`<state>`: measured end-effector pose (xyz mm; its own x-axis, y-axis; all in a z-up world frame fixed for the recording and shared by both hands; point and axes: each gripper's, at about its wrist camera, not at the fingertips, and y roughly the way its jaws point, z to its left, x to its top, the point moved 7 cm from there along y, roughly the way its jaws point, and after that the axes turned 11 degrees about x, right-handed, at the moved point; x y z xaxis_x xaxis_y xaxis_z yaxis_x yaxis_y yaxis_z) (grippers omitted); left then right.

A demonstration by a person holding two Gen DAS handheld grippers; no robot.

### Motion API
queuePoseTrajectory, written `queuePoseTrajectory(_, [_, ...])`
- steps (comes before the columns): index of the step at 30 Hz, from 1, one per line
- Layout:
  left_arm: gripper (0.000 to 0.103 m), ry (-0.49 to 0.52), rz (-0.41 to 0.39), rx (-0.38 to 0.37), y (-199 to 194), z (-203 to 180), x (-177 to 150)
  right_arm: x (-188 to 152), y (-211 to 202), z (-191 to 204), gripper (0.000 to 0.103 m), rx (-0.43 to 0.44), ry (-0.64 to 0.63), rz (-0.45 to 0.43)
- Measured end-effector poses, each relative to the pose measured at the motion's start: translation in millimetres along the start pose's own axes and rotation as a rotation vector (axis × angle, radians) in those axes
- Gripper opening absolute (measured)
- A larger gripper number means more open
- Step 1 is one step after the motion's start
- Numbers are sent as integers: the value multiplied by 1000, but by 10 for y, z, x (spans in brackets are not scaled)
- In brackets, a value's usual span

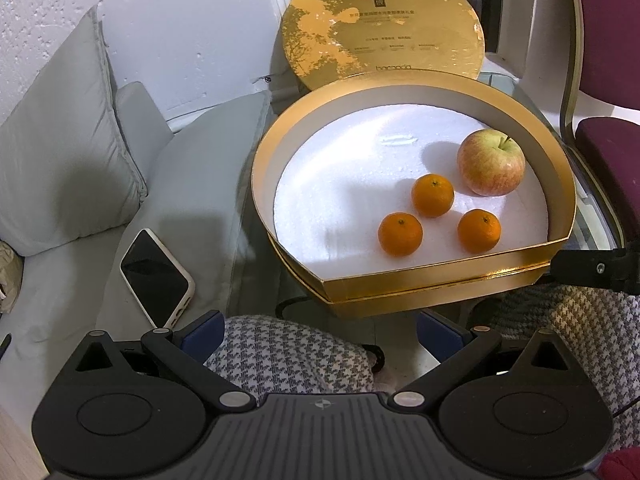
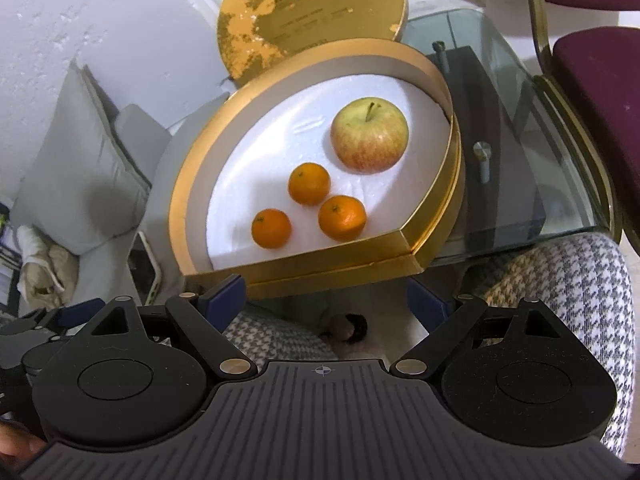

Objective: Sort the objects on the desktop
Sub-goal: 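Withdraw the right gripper up and away from the box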

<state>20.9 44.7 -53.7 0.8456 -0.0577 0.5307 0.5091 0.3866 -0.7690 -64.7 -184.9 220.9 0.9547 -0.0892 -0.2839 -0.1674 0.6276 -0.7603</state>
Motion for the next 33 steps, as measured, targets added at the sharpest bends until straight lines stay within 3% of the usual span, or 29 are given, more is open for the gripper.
queuePoseTrajectory(10, [102, -23, 2, 11, -21, 126, 53, 137, -83, 6, 91, 5, 2, -35])
queuePoseTrajectory(21, [102, -12, 57, -6, 208, 77, 36, 202, -62, -115, 92, -35, 3, -27])
queuePoseTrajectory(27, [102, -49, 44, 2, 169, 273, 252, 529, -225, -75, 92, -47, -7, -85])
queuePoseTrajectory(33, [102, -110, -34, 31, 56, 603, 679, 1021, -508, 125, 92, -64, -88, -158])
